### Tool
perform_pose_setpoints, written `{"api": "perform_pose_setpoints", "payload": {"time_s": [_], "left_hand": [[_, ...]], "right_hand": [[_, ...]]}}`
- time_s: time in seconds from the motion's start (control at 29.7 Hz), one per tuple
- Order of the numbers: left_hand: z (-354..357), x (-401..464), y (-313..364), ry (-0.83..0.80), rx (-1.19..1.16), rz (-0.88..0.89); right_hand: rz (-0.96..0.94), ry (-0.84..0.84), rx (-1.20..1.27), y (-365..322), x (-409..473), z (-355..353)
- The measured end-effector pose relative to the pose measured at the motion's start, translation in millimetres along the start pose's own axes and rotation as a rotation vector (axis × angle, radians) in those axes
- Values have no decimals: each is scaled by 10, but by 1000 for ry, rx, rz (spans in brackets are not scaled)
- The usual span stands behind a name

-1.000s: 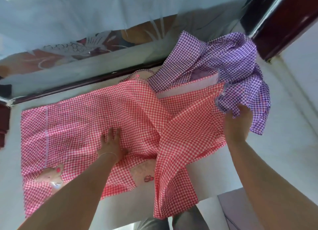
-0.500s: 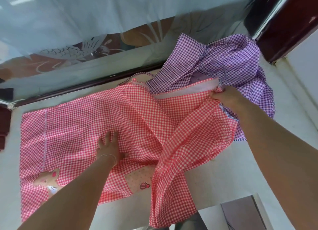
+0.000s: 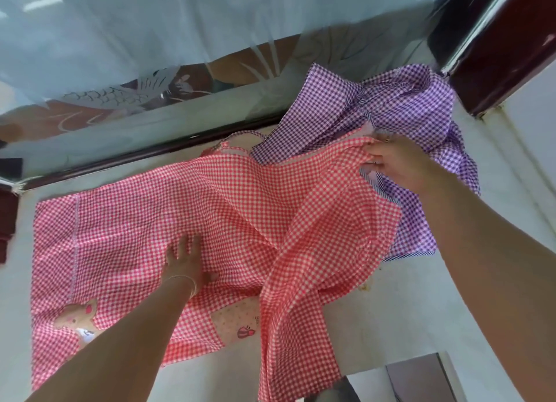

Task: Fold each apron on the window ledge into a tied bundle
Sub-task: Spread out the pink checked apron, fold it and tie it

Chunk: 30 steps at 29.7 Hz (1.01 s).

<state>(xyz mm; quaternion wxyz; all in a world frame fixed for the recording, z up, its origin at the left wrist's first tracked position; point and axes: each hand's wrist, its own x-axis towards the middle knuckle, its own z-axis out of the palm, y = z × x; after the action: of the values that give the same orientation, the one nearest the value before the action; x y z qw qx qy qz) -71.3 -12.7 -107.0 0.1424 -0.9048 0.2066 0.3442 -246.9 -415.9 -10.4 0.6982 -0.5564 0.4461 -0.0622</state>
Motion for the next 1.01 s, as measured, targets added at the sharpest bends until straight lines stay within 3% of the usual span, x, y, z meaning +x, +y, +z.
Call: {"api": "perform_pose_setpoints", "payload": {"time_s": [0.03,0.1,0.17,0.24,0.34,0.4,0.57,0.67,0.77,0.81,0.87,0.94,1.01], "left_hand": [[-8,-1,7,-2,9,-3],[-14,6,14,-6,49,-3],[-11,24,6,-7,89,0],[-4,28,-7,-9,93,-5],[-8,33,8,-11,123,-9],[-63,44,39,5,168,-12],[-148,47,104,32,243,-11],[-186,55,119,-11,211,-19],[-419,109,184,-96,115,-21],[-542,120,230,-63,75,0],[-819,115,341,195,-64,58],[-1108,84,519,529,-202,164],[-1341,37,747,695,-211,321]], "right_hand": [[-13,-1,-73,36,40,43],[-86,176,-251,83,88,105],[-71,248,-211,136,69,153],[-70,150,-175,190,32,218],[-102,5,-324,236,38,186],[-121,18,-452,204,51,144],[-456,530,-509,76,-63,-83],[-229,512,-417,112,28,-220],[149,272,17,291,36,-202],[205,219,100,398,35,-203],[280,178,141,583,21,-192],[248,124,148,751,13,-202],[161,54,30,717,-80,-118]]}}
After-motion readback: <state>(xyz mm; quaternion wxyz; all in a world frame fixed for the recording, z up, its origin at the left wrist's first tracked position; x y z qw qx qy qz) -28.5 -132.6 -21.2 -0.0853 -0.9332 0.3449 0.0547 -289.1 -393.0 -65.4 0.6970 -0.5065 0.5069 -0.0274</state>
